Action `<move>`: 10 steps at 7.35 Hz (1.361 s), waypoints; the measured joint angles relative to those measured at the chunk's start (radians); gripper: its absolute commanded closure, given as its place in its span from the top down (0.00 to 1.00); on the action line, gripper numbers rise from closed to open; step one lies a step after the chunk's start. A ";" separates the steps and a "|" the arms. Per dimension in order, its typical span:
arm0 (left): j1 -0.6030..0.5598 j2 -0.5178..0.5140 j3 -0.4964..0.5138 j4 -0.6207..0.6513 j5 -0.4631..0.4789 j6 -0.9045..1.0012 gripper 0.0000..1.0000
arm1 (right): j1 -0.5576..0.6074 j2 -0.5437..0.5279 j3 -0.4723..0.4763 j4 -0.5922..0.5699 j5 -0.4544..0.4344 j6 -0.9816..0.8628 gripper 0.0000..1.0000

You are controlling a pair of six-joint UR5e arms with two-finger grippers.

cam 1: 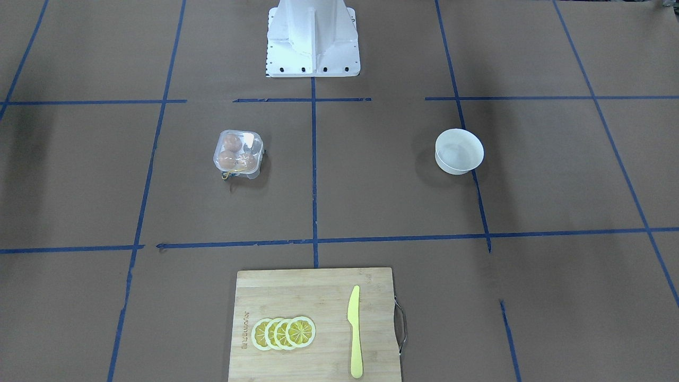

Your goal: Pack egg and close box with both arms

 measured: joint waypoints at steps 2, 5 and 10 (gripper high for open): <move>0.012 0.005 -0.007 0.000 0.044 -0.001 1.00 | 0.000 -0.001 0.003 0.002 -0.003 -0.001 1.00; 0.048 0.000 -0.002 0.000 0.068 -0.001 1.00 | 0.001 -0.007 0.007 0.029 -0.007 -0.012 1.00; 0.050 0.005 -0.005 0.010 0.121 -0.001 1.00 | 0.005 -0.014 0.014 0.088 -0.007 -0.021 1.00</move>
